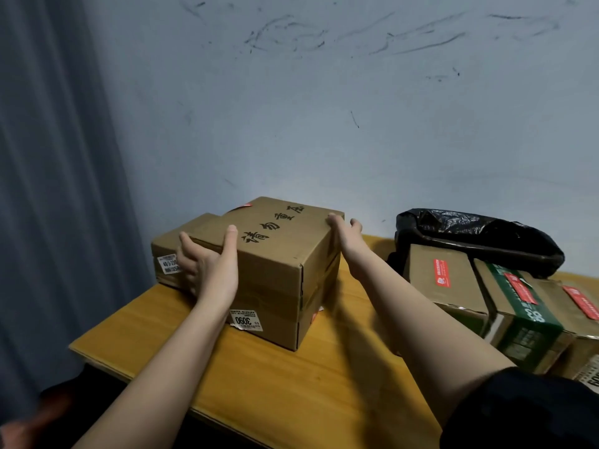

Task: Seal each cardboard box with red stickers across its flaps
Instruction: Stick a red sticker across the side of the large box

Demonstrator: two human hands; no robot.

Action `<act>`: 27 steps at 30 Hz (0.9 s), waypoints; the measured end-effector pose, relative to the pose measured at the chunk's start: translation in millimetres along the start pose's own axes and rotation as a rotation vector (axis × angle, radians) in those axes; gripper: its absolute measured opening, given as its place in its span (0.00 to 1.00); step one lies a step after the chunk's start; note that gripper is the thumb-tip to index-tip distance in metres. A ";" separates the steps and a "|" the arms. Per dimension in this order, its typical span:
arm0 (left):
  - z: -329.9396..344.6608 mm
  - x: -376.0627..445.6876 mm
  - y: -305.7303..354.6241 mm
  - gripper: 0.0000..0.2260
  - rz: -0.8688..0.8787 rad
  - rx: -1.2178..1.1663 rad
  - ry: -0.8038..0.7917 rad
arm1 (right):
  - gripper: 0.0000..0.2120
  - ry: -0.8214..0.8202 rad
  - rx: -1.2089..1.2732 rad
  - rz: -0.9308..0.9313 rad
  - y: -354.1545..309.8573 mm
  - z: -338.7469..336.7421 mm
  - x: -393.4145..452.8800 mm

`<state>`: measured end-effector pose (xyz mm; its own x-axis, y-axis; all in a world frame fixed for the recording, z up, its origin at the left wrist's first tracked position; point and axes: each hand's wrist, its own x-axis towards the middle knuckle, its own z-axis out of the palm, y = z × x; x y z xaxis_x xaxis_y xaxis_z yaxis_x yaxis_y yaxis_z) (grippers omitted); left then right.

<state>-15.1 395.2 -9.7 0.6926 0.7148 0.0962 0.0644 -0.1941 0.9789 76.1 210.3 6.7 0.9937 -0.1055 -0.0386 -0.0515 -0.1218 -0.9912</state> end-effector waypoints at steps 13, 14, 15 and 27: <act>1.7 -7.5 2.6 0.40 -0.012 -0.035 0.011 | 0.31 -0.084 -0.025 -0.003 1.2 -12.8 -7.0; 1.4 -8.8 3.4 0.40 -0.004 -0.030 0.011 | 0.31 -0.075 -0.025 -0.007 0.6 -14.3 -8.9; 1.2 -10.1 4.7 0.40 0.004 -0.027 0.011 | 0.32 -0.066 -0.024 -0.013 -0.8 -16.0 -10.5; -16.2 -11.3 23.5 0.36 0.033 -0.157 -0.031 | 0.31 0.074 -0.160 -0.266 -36.1 -46.3 -47.4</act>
<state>-33.1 393.4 15.2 0.7146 0.6881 0.1257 -0.0703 -0.1081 0.9916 26.2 174.0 50.2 0.9646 -0.1198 0.2348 0.1887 -0.3081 -0.9324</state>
